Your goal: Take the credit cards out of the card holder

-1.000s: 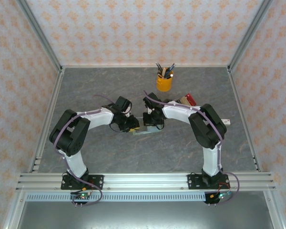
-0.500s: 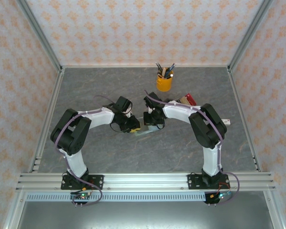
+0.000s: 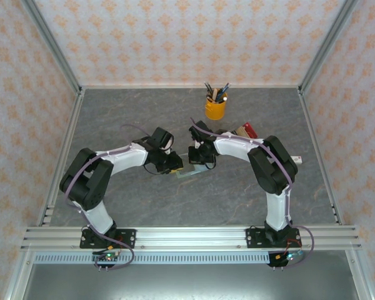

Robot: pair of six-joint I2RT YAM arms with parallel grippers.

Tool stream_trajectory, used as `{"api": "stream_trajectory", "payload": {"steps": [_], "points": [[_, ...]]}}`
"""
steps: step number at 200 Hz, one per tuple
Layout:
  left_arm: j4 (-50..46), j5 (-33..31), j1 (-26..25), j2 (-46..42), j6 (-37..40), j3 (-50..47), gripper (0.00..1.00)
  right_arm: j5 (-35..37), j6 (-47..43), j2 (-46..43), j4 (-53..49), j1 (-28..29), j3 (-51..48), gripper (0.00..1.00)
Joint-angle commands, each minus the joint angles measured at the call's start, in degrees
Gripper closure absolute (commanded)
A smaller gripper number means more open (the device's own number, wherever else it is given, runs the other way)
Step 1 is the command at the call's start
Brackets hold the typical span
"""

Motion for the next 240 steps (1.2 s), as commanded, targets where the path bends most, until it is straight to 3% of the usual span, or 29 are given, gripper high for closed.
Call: {"api": "stream_trajectory", "payload": {"steps": [1,53,122,161,213,240], "points": [[2.25,-0.95,-0.22,-1.22,-1.85,-1.14,0.76,5.34,0.74,5.89,-2.63,-0.51,-4.08,0.91],[7.78,3.57,-0.67,3.74,-4.27,-1.59,0.72,4.83,0.78,6.02,-2.37,-0.67,-4.12,0.91],[-0.85,-3.64,-0.67,5.11,-1.3,0.83,0.69,4.35,0.78,6.1,-2.26,-0.7,-4.15,0.91],[-0.58,-3.38,-0.65,4.02,-1.05,0.34,0.69,4.35,0.88,6.18,-2.29,-0.77,-4.24,0.91],[-0.81,-4.27,-0.68,5.31,-4.05,0.57,0.69,4.05,1.16,6.27,-1.97,-0.77,-4.39,0.91],[1.22,-3.88,-0.77,6.35,-9.13,-0.06,0.68,3.01,1.46,6.28,-1.35,-0.7,-4.68,0.91]]}}
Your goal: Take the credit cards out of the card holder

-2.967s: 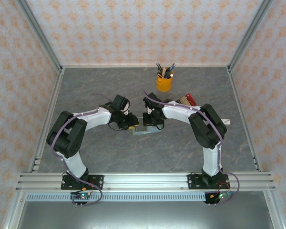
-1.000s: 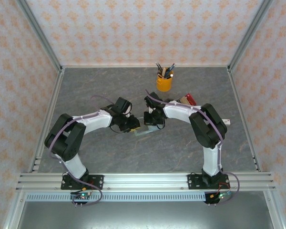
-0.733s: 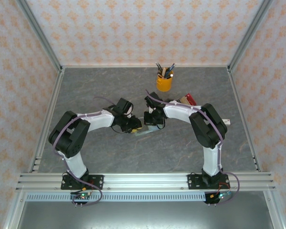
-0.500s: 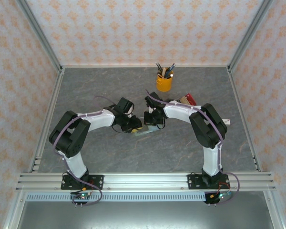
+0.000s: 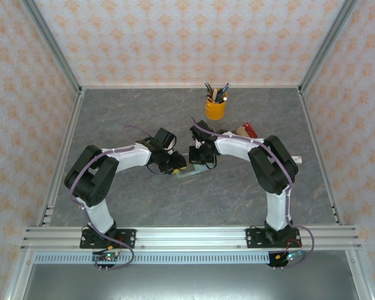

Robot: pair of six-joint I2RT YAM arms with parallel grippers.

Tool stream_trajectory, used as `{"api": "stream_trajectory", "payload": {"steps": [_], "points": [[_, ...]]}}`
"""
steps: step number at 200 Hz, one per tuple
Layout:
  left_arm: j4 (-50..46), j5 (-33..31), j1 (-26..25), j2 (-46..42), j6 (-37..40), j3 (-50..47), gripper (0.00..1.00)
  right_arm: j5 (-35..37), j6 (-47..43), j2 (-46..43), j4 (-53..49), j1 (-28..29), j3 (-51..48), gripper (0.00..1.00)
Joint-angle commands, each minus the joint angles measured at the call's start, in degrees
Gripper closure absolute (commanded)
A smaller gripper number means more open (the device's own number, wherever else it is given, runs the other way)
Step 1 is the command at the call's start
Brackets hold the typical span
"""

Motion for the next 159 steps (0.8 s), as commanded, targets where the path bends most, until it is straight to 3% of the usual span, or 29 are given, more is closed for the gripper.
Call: {"api": "stream_trajectory", "payload": {"steps": [1,24,103,159], "points": [[-2.1,-3.98,-0.04,2.58,-5.01,-0.79,0.68,4.6,1.04,6.28,-2.04,-0.17,-4.28,0.91],[1.11,-4.98,0.02,1.87,-8.22,-2.2,0.67,3.46,1.73,6.0,-0.88,-0.25,-5.18,0.91],[15.71,6.58,-0.1,2.99,-13.42,-3.19,0.65,-1.53,3.79,5.09,3.25,-0.6,-7.89,0.92],[21.45,10.04,-0.05,1.75,-15.11,-4.16,0.68,-4.04,4.94,3.75,5.54,-1.65,-9.07,0.91]]}}
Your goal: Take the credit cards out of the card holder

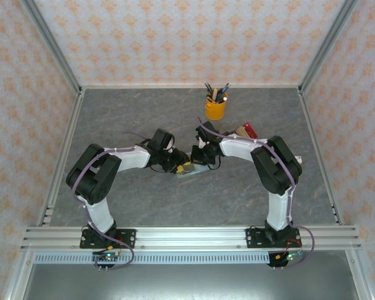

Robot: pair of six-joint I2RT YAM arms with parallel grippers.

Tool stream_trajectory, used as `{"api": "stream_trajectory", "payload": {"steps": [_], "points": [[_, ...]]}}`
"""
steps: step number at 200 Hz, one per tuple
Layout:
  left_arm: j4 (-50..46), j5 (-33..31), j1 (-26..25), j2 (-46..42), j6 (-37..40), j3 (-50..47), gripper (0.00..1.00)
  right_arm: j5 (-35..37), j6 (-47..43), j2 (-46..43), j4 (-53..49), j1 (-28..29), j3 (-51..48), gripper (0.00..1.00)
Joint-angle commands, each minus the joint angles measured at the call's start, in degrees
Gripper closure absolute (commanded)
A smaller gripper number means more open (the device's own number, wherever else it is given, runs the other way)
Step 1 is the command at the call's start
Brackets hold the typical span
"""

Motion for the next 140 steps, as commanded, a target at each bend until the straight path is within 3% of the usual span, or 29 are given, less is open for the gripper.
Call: {"api": "stream_trajectory", "payload": {"steps": [1,52,89,127,140], "points": [[7.77,2.69,-0.86,0.43,-0.91,-0.65,0.68,2.01,1.3,5.33,-1.33,0.55,-4.05,0.91],[-5.09,-4.44,-0.36,-2.59,7.15,1.36,0.83,1.55,1.7,0.88,-1.6,0.07,-3.77,0.87],[-16.03,-9.66,0.65,-5.94,13.57,1.69,0.96,4.31,2.4,-6.66,-3.85,-0.07,-2.95,0.69],[-29.19,-15.49,2.3,-10.59,22.53,3.73,0.97,7.74,4.08,-14.03,-4.25,-0.07,-5.06,0.55],[-30.78,-14.27,2.3,-11.33,24.61,4.95,0.93,9.77,4.46,-16.01,-4.96,-0.02,-5.9,0.51]]}}
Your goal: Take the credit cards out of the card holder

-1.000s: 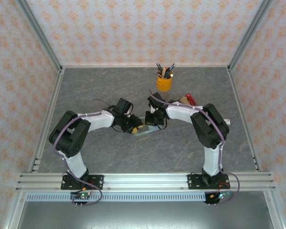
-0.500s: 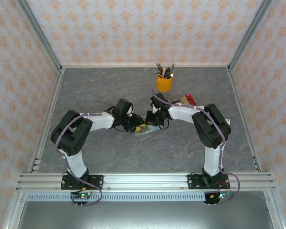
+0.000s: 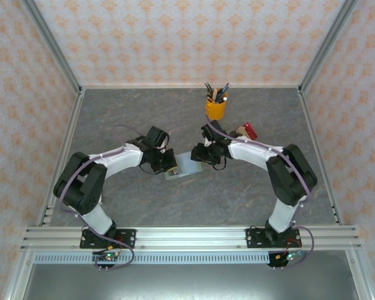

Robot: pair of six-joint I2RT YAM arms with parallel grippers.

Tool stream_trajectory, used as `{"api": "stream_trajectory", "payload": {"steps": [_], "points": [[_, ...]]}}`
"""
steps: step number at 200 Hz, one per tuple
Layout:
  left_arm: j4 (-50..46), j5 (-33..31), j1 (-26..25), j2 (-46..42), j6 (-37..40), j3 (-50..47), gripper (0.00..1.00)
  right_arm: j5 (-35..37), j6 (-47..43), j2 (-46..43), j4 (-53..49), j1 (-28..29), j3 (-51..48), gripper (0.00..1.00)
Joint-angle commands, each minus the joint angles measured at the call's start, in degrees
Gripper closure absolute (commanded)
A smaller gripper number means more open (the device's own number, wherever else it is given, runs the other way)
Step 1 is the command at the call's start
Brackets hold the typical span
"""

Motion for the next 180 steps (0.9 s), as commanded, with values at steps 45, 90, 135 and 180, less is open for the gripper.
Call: {"api": "stream_trajectory", "payload": {"steps": [45,90,135,180], "points": [[-0.17,7.97,-0.12,-0.56,5.29,3.37,0.64,10.48,2.55,-9.5,-4.01,0.11,-4.24,0.46],[5.56,12.27,-1.16,6.04,3.93,7.19,0.5,13.9,2.98,-13.76,-4.77,0.11,-5.24,0.45],[6.08,5.96,1.33,1.22,1.14,3.8,0.49,8.14,-1.35,-12.33,-4.16,0.19,-3.97,0.49],[5.95,0.99,4.07,-4.33,-1.88,-3.8,0.52,4.2,-5.27,-3.21,-5.35,4.47,3.85,0.6]]}}
